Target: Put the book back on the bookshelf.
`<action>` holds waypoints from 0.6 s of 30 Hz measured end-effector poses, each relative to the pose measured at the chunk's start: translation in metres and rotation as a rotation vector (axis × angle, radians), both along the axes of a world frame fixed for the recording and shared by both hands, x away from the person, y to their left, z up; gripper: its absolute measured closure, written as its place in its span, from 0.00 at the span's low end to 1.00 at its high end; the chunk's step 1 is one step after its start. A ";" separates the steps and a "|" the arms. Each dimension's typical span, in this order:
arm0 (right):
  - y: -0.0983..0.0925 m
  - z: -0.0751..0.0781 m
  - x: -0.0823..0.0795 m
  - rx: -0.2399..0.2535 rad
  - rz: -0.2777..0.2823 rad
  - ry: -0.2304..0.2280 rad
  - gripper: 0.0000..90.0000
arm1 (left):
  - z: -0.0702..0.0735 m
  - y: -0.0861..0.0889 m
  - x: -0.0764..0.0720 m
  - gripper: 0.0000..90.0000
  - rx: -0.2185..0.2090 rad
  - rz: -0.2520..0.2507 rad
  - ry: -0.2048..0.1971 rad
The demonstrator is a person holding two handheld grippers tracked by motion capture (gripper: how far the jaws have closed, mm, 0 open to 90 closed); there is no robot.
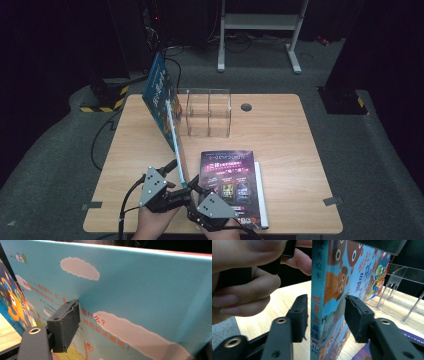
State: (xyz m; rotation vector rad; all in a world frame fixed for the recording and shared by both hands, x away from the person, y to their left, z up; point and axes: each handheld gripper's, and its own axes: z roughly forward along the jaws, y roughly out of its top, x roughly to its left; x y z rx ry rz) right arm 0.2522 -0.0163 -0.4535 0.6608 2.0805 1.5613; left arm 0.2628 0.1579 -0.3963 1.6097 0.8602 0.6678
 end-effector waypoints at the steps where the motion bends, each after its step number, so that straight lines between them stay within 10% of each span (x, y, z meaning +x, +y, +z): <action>1: 0.000 -0.001 0.001 0.003 0.008 0.007 0.55 | 0.000 0.000 0.000 0.24 0.000 0.001 -0.002; 18: -0.022 0.005 0.002 0.023 0.038 0.019 0.50 | 0.001 0.005 0.004 0.31 0.018 0.015 -0.018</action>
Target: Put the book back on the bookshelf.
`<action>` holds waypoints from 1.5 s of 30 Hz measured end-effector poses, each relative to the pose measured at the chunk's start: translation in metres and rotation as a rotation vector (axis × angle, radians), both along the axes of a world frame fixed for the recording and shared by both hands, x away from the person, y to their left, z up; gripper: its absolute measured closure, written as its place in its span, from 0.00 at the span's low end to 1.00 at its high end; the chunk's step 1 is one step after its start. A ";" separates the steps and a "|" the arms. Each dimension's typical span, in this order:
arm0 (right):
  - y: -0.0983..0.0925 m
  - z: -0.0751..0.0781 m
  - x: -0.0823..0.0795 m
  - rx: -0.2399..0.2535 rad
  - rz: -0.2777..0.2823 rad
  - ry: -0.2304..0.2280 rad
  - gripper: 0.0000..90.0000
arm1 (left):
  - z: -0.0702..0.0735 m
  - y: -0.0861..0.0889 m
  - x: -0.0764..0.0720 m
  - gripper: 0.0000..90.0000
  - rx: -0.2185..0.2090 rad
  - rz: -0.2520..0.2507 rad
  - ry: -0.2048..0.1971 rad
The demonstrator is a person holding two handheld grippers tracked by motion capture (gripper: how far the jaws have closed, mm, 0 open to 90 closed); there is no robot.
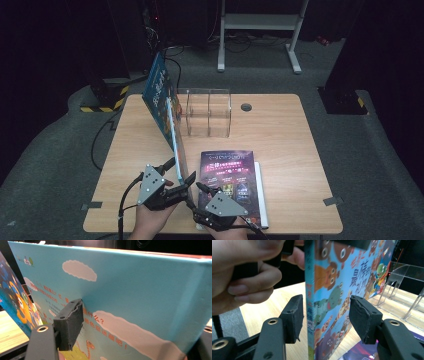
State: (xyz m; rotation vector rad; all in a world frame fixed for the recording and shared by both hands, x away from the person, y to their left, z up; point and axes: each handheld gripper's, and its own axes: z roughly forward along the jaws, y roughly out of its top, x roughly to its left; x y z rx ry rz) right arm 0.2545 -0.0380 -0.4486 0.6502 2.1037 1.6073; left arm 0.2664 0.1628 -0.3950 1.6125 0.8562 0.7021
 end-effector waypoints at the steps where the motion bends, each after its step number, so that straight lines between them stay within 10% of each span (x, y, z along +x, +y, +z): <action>1: -0.003 0.002 0.000 0.002 -0.004 0.001 0.50 | 0.000 0.000 0.000 0.31 0.000 0.000 0.000; 17: -0.054 0.007 0.017 -0.015 -0.133 0.034 0.50 | 0.001 0.007 -0.003 0.36 0.014 0.020 -0.010; 30: -0.098 -0.020 0.041 -0.077 -0.281 0.074 0.52 | 0.003 0.013 -0.010 0.44 0.058 0.074 -0.033; 45: -0.105 -0.019 0.044 -0.047 -0.298 0.089 0.52 | 0.004 0.027 -0.013 0.54 0.061 0.114 -0.030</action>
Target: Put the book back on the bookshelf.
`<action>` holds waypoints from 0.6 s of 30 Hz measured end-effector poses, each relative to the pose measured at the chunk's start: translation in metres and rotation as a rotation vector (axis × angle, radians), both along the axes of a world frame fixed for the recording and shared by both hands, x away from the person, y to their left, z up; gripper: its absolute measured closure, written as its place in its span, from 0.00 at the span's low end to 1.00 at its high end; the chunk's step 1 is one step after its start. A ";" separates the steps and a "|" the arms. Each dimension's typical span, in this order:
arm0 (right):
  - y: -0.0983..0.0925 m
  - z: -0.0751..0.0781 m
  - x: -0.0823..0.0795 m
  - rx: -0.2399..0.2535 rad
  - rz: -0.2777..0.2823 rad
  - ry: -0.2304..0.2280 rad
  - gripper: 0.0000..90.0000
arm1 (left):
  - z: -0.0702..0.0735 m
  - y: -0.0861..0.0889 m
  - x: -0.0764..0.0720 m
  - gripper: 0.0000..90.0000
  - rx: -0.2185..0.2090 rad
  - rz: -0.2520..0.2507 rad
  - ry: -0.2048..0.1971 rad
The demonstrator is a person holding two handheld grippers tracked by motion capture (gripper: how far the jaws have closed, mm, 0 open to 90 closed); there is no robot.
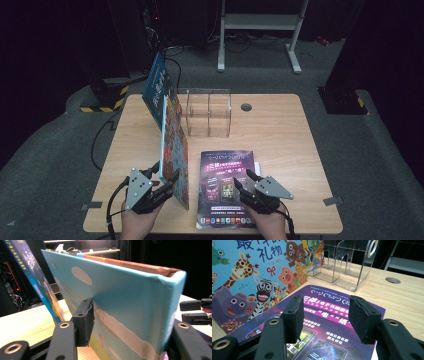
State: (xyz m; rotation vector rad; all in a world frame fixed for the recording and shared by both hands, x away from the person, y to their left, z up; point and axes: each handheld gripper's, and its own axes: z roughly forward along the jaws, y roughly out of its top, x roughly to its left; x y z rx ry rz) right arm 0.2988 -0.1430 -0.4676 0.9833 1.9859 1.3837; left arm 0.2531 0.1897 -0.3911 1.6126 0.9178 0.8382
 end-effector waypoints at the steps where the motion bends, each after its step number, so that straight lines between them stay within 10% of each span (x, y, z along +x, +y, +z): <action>1: -0.001 0.000 0.000 0.001 -0.002 -0.001 0.52 | 0.000 0.001 0.000 0.55 -0.004 0.004 -0.001; 18: 0.000 0.000 0.000 0.008 0.001 0.010 0.52 | 0.002 0.017 -0.003 0.73 0.003 0.069 -0.027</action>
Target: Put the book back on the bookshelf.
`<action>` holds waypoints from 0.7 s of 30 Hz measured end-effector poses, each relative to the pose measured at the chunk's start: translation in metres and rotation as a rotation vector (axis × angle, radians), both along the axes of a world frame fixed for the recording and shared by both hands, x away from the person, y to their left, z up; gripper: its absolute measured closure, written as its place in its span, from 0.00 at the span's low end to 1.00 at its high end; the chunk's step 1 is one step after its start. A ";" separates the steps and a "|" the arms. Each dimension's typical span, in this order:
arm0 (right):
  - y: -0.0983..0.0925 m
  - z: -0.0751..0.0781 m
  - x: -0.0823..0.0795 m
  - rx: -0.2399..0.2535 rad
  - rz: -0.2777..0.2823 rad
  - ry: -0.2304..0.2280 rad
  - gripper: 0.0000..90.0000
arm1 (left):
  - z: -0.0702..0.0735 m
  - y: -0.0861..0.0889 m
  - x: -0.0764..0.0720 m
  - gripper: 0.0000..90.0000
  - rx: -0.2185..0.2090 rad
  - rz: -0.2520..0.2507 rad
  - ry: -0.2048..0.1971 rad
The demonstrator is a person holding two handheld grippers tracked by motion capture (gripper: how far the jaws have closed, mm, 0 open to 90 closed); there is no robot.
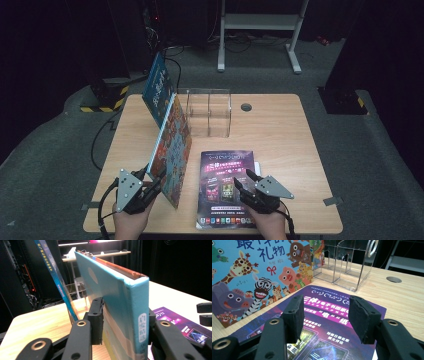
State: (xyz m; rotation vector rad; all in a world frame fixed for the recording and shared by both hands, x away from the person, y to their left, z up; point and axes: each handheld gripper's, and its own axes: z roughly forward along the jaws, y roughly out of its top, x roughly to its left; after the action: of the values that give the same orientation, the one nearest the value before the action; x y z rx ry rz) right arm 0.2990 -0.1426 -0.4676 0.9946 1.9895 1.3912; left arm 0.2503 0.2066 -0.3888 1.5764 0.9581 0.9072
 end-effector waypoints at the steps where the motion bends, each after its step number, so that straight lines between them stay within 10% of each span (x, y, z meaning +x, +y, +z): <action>1: 0.000 0.000 0.000 0.000 0.000 0.000 0.52 | 0.000 0.000 0.000 0.73 0.000 0.000 0.000; 21: -0.001 0.000 0.001 0.000 0.001 0.003 0.52 | 0.003 0.021 0.004 0.84 -0.045 0.003 0.006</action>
State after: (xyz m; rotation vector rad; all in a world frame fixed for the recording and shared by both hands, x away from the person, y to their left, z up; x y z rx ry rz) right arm 0.2998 -0.1436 -0.4675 0.9963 1.9926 1.3911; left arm 0.2539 0.2274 -0.3860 1.5413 0.9790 0.8774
